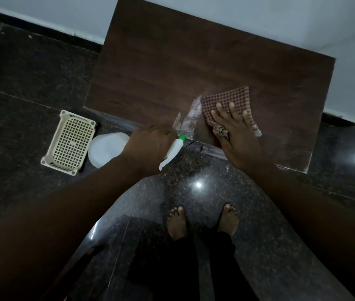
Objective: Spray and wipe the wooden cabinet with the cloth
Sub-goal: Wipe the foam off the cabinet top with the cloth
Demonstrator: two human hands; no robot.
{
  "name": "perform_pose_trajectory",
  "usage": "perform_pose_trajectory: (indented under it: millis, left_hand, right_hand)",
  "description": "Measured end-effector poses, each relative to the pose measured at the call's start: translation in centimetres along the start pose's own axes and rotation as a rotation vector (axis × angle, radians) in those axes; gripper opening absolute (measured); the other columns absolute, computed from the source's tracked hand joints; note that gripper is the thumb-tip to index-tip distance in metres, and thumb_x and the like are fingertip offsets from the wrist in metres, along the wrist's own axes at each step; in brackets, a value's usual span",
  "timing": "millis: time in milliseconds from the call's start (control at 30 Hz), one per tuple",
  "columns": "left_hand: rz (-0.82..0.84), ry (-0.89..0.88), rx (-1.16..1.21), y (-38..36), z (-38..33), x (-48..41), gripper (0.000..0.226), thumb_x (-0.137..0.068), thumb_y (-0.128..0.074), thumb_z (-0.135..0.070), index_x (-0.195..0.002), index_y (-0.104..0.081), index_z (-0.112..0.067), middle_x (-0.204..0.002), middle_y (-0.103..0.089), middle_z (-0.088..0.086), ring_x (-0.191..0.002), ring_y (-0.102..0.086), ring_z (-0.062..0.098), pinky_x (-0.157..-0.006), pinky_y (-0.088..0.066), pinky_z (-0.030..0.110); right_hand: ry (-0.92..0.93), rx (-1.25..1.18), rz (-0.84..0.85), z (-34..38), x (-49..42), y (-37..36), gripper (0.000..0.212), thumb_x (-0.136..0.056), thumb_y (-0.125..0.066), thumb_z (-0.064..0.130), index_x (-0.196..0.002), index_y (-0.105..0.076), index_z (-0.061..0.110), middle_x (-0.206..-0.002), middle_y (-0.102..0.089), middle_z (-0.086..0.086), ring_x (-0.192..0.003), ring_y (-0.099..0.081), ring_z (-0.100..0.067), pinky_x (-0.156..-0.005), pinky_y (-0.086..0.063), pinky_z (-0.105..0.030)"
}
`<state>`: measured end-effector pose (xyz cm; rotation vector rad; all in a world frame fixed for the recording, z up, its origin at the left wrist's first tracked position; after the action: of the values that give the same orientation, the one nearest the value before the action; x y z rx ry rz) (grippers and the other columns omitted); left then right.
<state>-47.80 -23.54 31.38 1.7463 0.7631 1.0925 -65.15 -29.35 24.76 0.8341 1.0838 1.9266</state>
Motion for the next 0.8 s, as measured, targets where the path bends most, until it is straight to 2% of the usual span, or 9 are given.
perform_pose_trajectory:
  millis: [67, 133, 200, 333, 400, 500, 633, 733, 800]
  left_hand:
    - [-0.047, 0.005, 0.013, 0.5, 0.1, 0.3, 0.035, -0.069, -0.057, -0.031, -0.095, -0.062, -0.006, -0.087, -0.066, 0.016, -0.072, -0.061, 0.037, -0.061, -0.042, 0.033]
    - [-0.110, 0.007, 0.079, 1.3, -0.2, 0.7, 0.048, -0.074, -0.030, -0.039, -0.088, -0.064, -0.007, -0.077, -0.067, 0.016, -0.063, -0.061, 0.037, -0.057, -0.041, 0.031]
    - [-0.148, -0.002, 0.114, 1.9, -0.4, 1.1, 0.055, -0.074, -0.021, -0.039, -0.083, -0.065, -0.006, -0.071, -0.067, 0.015, -0.057, -0.060, 0.036, -0.054, -0.039, 0.029]
    - [-0.065, -0.002, 0.056, 1.1, 0.0, 1.0, 0.033, -0.073, -0.050, -0.029, -0.095, -0.063, -0.009, -0.086, -0.068, 0.014, -0.070, -0.063, 0.036, -0.059, -0.035, 0.028]
    - [-0.028, 0.019, 0.047, 0.3, 0.6, 1.0, 0.037, -0.070, -0.059, -0.028, -0.101, -0.061, -0.009, -0.093, -0.066, 0.014, -0.077, -0.063, 0.036, -0.062, -0.040, 0.031]
    - [-0.073, 0.007, 0.041, 0.8, 0.5, 1.3, 0.037, -0.073, -0.049, -0.032, -0.098, -0.063, -0.009, -0.089, -0.068, 0.013, -0.072, -0.063, 0.035, -0.060, -0.042, 0.030]
    - [-0.169, -0.036, 0.108, 1.8, -0.1, 2.0, 0.044, -0.075, -0.025, -0.030, -0.076, -0.063, -0.007, -0.067, -0.065, 0.013, -0.052, -0.058, 0.033, -0.051, -0.044, 0.030]
    - [-0.045, 0.005, 0.062, 0.2, 0.8, 2.1, 0.037, -0.076, -0.032, -0.031, -0.075, -0.061, -0.007, -0.070, -0.064, 0.013, -0.056, -0.059, 0.033, -0.054, -0.042, 0.030]
    - [0.025, 0.042, 0.025, -0.6, 1.7, 2.0, 0.024, -0.070, -0.055, -0.026, -0.084, -0.062, -0.007, -0.078, -0.066, 0.014, -0.064, -0.061, 0.035, -0.059, -0.044, 0.032]
  right_hand:
    - [-0.004, -0.001, -0.001, 0.1, -0.1, 0.1, 0.050, -0.105, -0.040, 0.031, -0.154, -0.028, 0.026, -0.163, -0.017, 0.009, -0.153, 0.001, -0.015, -0.125, 0.003, -0.046]
    - [-0.006, -0.004, -0.006, 0.2, -0.1, 0.1, 0.050, -0.105, -0.041, 0.031, -0.153, -0.029, 0.026, -0.163, -0.018, 0.008, -0.153, -0.001, -0.016, -0.125, 0.003, -0.046]
    - [-0.006, 0.000, -0.018, 0.2, -0.1, 0.1, 0.050, -0.104, -0.042, 0.031, -0.153, -0.030, 0.026, -0.163, -0.019, 0.008, -0.153, -0.002, -0.017, -0.124, 0.002, -0.046]
    - [-0.016, 0.015, -0.053, 0.5, -0.3, -0.1, 0.051, -0.104, -0.044, 0.029, -0.153, -0.031, 0.026, -0.162, -0.020, 0.008, -0.153, -0.002, -0.019, -0.124, 0.005, -0.043]
    - [-0.002, 0.025, -0.058, 1.5, -0.4, -0.6, 0.051, -0.103, -0.044, 0.028, -0.153, -0.030, 0.026, -0.163, -0.019, 0.007, -0.153, -0.001, -0.020, -0.124, 0.004, -0.044]
    - [0.114, 0.096, -0.014, 4.4, -0.1, -2.1, 0.057, -0.100, -0.043, 0.028, -0.154, -0.027, 0.025, -0.164, -0.018, 0.004, -0.153, -0.002, -0.023, -0.124, -0.002, -0.051]
    - [0.222, 0.153, 0.017, 8.2, -0.2, -4.0, 0.057, -0.099, -0.040, 0.031, -0.154, -0.028, 0.024, -0.163, -0.019, 0.003, -0.153, -0.005, -0.025, -0.123, -0.006, -0.051]
    - [0.280, 0.163, 0.032, 9.4, -0.4, -4.6, 0.056, -0.099, -0.040, 0.030, -0.154, -0.029, 0.025, -0.163, -0.020, 0.004, -0.153, -0.006, -0.023, -0.123, -0.008, -0.051]
    - [0.299, 0.163, 0.041, 8.5, 0.0, -4.3, 0.058, -0.098, -0.045, 0.030, -0.154, -0.028, 0.025, -0.163, -0.021, 0.005, -0.153, -0.006, -0.021, -0.123, -0.010, -0.052]
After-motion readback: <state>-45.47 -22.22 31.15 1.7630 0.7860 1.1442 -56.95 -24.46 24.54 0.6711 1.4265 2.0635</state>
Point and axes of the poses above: each hand's wrist, its own x-axis away from the middle knuckle, its own y-axis out of the back of the hand, z = x × y, the point moved 9 cm from there along -x, towards the middle knuckle
